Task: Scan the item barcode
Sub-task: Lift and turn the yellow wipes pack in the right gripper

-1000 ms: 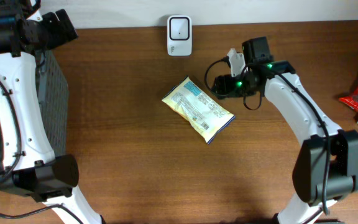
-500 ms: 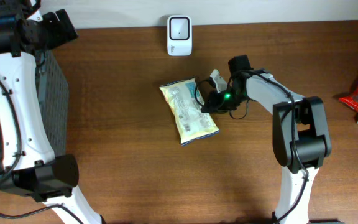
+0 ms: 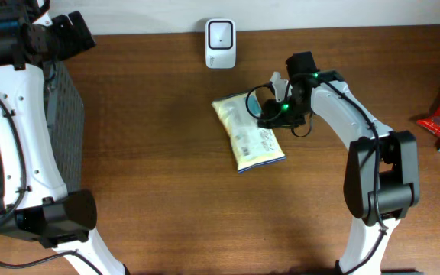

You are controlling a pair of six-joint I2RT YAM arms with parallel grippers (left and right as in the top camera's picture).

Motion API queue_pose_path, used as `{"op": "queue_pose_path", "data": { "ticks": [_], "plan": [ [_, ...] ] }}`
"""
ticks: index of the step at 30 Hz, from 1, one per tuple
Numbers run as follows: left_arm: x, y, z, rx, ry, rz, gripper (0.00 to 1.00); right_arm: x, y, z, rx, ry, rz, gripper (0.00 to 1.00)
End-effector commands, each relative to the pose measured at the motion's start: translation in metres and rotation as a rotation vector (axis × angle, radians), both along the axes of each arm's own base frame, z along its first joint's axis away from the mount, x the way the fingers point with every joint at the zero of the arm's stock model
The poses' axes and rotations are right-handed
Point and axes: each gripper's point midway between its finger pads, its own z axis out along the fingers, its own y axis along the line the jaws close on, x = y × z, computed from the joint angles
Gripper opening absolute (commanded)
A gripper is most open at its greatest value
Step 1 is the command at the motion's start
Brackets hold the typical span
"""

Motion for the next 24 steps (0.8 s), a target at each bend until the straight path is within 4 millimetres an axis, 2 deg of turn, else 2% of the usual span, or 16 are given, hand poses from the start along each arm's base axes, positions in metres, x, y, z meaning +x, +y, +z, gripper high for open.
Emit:
{"op": "queue_pose_path", "data": {
  "ticks": [1, 3, 5, 6, 7, 8, 10, 13, 17, 19, 20, 22, 24],
  "plan": [
    [0.002, 0.004, 0.001, 0.020, -0.004, -0.002, 0.99, -0.004, -0.004, -0.028, -0.032, -0.006, 0.037, 0.98],
    [0.002, 0.004, 0.001, 0.019, -0.004, -0.002, 0.99, 0.000, -0.001, -0.041, -0.015, -0.020, 0.040, 0.99],
    [0.002, 0.004, 0.001, 0.020, -0.004, -0.002, 0.99, 0.000, 0.010, -0.052, 0.051, -0.002, 0.054, 0.99],
    [0.001, 0.004, 0.001, 0.019, -0.004, -0.002, 0.99, -0.001, 0.014, -0.055, 0.080, 0.009, 0.060, 0.93],
    [0.001, 0.004, 0.001, 0.020, -0.004, -0.002, 0.99, -0.003, 0.017, -0.057, 0.099, 0.020, 0.062, 0.48],
    [0.002, 0.004, 0.001, 0.020, -0.004, -0.002, 0.99, -0.004, 0.017, -0.058, 0.100, 0.027, 0.062, 0.08],
    [0.002, 0.004, 0.001, 0.019, -0.004, -0.002, 0.99, -0.007, 0.015, -0.054, 0.098, 0.044, 0.046, 0.04],
    [0.002, 0.004, 0.001, 0.019, -0.004, -0.002, 0.99, 0.004, -0.006, -0.020, 0.026, 0.018, 0.006, 0.04],
    [0.002, 0.004, 0.001, 0.020, -0.004, -0.002, 0.99, 0.028, -0.085, 0.043, -0.439, -0.089, -0.221, 0.04],
    [0.001, 0.004, 0.001, 0.019, -0.004, -0.002, 0.99, 0.027, -0.130, 0.083, -0.724, -0.145, -0.405, 0.04],
    [0.001, 0.004, 0.001, 0.019, -0.003, -0.002, 0.99, 0.026, -0.148, 0.094, -0.848, -0.182, -0.496, 0.04],
    [0.002, 0.004, 0.001, 0.020, -0.004, -0.002, 0.99, 0.020, -0.167, 0.100, -1.043, -0.234, -0.590, 0.04],
    [0.002, 0.004, 0.001, 0.019, -0.004, -0.002, 0.99, 0.015, -0.166, 0.089, -1.109, -0.243, -0.611, 0.04]
  ]
}}
